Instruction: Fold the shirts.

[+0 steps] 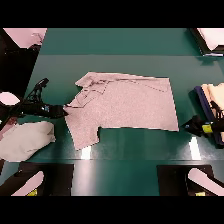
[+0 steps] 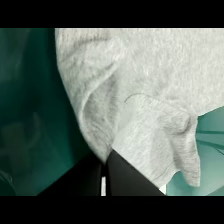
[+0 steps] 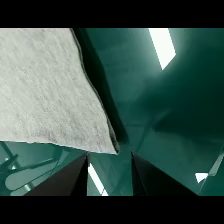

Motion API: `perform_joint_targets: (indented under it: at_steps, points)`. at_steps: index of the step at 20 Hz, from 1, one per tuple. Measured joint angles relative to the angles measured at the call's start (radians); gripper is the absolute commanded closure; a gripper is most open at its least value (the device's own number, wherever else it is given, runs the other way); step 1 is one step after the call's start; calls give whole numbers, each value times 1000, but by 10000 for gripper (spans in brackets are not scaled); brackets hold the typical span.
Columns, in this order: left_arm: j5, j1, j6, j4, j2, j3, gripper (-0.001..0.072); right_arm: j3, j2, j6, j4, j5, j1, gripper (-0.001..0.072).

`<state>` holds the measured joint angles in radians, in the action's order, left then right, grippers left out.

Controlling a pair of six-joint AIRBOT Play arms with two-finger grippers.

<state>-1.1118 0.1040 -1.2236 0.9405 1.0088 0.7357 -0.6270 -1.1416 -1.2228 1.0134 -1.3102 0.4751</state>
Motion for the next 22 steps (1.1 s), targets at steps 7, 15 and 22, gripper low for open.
perform_joint_targets:
  at_steps: [7, 15, 22]
  points:
    - [4, 0, 0, -19, -5, 0, 684, 54, -9, 27, -45, 36, -42, 399]
    - [-6, 0, -11, -35, -8, 0, 685, 56, -5, 35, -40, 112, -140, 700]
    - [-62, -1, -75, -133, -29, 292, 685, -235, 161, 29, -171, 61, -136, 701]
